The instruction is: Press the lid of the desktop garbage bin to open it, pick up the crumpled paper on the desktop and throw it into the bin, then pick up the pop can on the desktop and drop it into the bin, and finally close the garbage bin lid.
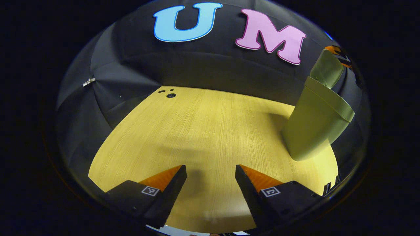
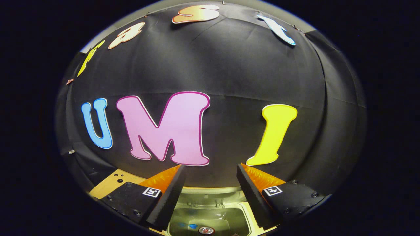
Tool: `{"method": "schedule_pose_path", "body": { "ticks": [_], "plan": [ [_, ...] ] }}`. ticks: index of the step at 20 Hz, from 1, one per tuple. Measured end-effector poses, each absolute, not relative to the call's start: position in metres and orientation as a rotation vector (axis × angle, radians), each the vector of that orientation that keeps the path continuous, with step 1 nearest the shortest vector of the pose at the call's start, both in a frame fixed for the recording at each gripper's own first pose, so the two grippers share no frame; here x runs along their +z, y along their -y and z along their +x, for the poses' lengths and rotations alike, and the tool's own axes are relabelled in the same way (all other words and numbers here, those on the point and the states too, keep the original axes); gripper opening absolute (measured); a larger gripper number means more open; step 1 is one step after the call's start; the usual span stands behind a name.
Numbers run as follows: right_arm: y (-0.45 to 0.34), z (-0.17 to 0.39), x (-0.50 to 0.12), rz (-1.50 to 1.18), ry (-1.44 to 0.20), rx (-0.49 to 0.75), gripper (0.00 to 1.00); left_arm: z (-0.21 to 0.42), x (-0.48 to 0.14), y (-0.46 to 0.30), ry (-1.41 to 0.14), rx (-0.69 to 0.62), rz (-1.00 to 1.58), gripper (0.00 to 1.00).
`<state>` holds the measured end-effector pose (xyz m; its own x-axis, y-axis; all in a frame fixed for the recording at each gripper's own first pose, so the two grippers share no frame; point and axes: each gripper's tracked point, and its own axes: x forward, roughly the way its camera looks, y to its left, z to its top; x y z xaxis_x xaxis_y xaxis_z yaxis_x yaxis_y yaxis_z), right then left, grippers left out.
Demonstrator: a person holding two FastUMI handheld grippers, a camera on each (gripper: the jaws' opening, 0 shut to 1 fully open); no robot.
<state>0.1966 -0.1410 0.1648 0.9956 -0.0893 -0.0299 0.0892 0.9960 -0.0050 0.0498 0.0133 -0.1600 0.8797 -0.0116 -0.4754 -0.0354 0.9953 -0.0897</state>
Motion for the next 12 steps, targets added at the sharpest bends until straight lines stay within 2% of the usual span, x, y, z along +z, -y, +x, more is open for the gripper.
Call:
{"method": "schedule_pose_path", "body": {
  "ticks": [12],
  "plan": [
    [0.137,0.125,0.101,-0.018,-0.099,-0.117,0.97,-0.001,-0.186,-0.018,-0.518,-0.011,-0.060,0.96]
  ]
}}
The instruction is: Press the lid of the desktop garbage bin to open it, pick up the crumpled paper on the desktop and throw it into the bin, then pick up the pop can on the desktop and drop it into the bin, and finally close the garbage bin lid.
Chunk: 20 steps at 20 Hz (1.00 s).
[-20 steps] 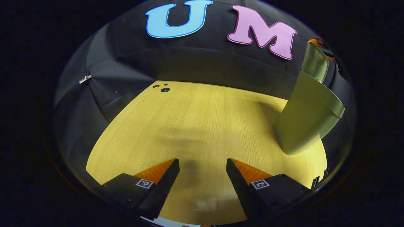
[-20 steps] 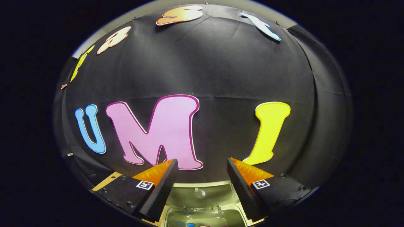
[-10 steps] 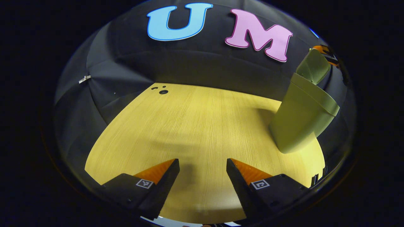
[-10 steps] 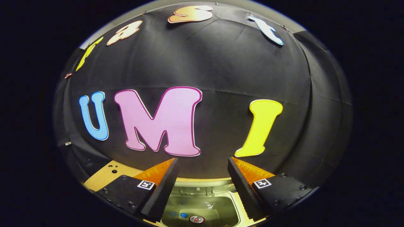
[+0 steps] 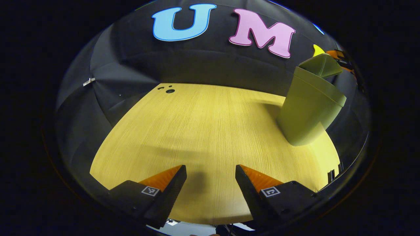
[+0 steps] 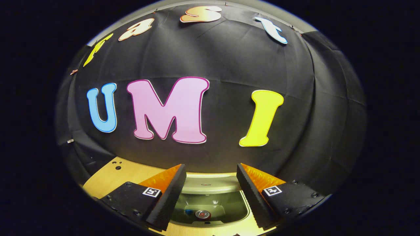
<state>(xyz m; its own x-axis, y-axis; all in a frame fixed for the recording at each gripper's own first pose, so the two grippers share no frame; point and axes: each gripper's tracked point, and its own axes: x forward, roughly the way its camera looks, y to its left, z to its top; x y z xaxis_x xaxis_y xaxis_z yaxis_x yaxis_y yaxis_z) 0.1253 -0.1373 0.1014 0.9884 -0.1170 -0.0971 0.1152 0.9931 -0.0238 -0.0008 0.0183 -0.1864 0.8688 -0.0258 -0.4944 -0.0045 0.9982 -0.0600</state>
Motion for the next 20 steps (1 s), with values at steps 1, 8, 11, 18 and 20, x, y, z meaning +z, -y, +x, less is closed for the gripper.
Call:
{"method": "schedule_pose_path", "body": {
  "ticks": [1,8,11,18,20],
  "plan": [
    [0.137,0.123,0.096,-0.018,-0.106,-0.117,0.97,-0.005,-0.189,-0.019,-0.522,-0.010,-0.062,0.96],
    [0.131,0.108,0.059,-0.021,-0.141,-0.108,0.97,-0.022,-0.197,-0.026,-0.539,-0.008,-0.048,0.96],
    [0.130,0.104,0.043,-0.011,-0.162,-0.109,0.97,-0.021,-0.195,-0.028,-0.537,-0.011,-0.041,0.96],
    [0.125,0.099,0.004,0.012,-0.215,-0.097,0.97,-0.016,-0.197,-0.027,-0.549,-0.029,-0.025,0.96],
    [0.124,0.098,-0.003,0.016,-0.222,-0.093,0.97,-0.013,-0.197,-0.024,-0.554,-0.037,-0.020,0.96]
  ]
}}
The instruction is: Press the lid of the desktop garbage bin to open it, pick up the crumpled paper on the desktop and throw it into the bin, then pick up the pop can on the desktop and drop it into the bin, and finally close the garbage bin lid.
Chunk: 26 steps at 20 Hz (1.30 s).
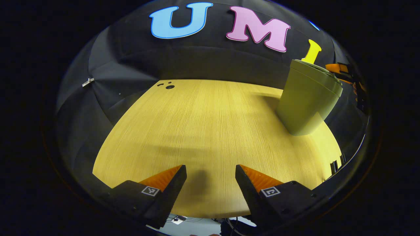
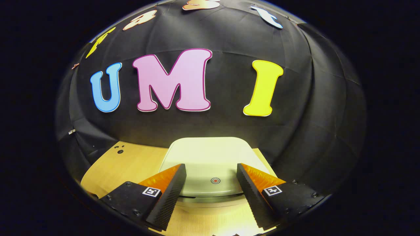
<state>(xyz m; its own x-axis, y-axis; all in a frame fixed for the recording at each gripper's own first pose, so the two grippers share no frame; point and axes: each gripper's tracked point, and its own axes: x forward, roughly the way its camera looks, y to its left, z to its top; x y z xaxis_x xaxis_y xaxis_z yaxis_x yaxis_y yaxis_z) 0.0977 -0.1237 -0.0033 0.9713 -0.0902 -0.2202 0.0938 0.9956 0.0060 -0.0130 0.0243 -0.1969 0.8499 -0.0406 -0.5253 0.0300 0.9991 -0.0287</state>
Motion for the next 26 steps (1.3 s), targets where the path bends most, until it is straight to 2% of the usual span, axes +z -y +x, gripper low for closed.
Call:
{"method": "schedule_pose_path", "body": {
  "ticks": [12,21,26],
  "plan": [
    [0.124,0.096,-0.015,0.065,-0.195,-0.082,0.98,0.029,-0.189,0.010,-0.571,-0.068,-0.044,0.96],
    [0.123,0.097,-0.017,0.047,-0.157,-0.030,0.99,0.061,-0.181,0.047,-0.576,-0.098,0.036,0.96],
    [0.120,0.094,-0.014,0.033,-0.123,-0.038,0.98,0.066,-0.159,0.057,-0.520,-0.098,0.018,0.96]
  ]
}}
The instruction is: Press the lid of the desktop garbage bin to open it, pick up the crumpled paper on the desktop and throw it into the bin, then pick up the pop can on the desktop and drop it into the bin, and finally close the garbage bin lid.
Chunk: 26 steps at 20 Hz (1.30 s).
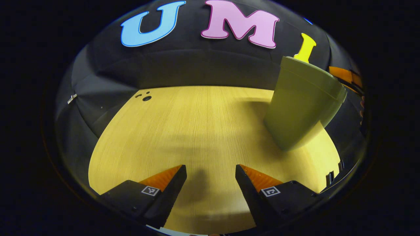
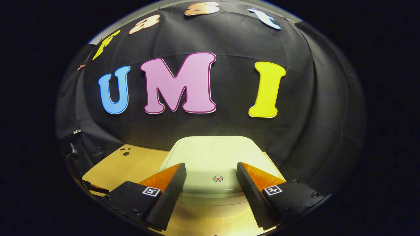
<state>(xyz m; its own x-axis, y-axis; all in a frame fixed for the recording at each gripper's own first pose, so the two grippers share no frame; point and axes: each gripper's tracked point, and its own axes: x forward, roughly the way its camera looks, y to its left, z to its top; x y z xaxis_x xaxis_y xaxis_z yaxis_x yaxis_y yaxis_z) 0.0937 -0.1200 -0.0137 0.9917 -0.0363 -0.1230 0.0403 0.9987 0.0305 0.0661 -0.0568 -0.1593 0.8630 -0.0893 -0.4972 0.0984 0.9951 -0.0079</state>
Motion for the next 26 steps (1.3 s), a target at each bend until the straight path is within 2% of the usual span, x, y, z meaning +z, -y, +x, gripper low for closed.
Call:
{"method": "schedule_pose_path", "body": {
  "ticks": [10,13,19,22,26],
  "plan": [
    [0.094,0.056,0.035,0.027,-0.004,-0.105,0.97,0.059,-0.078,0.038,-0.307,-0.151,-0.031,0.96],
    [0.077,0.038,0.045,0.034,0.019,-0.103,0.97,0.045,-0.043,0.028,-0.197,-0.155,0.035,0.96],
    [0.027,-0.002,0.053,-0.029,0.109,-0.043,0.97,0.005,0.023,0.027,-0.009,-0.172,0.060,0.96],
    [-0.001,-0.018,0.047,-0.032,0.112,-0.003,0.97,-0.017,0.044,0.013,0.061,-0.133,0.023,0.96],
    [-0.027,-0.038,0.029,-0.027,0.080,0.045,0.99,-0.046,0.036,-0.007,0.094,-0.058,0.013,0.96]
  ]
}}
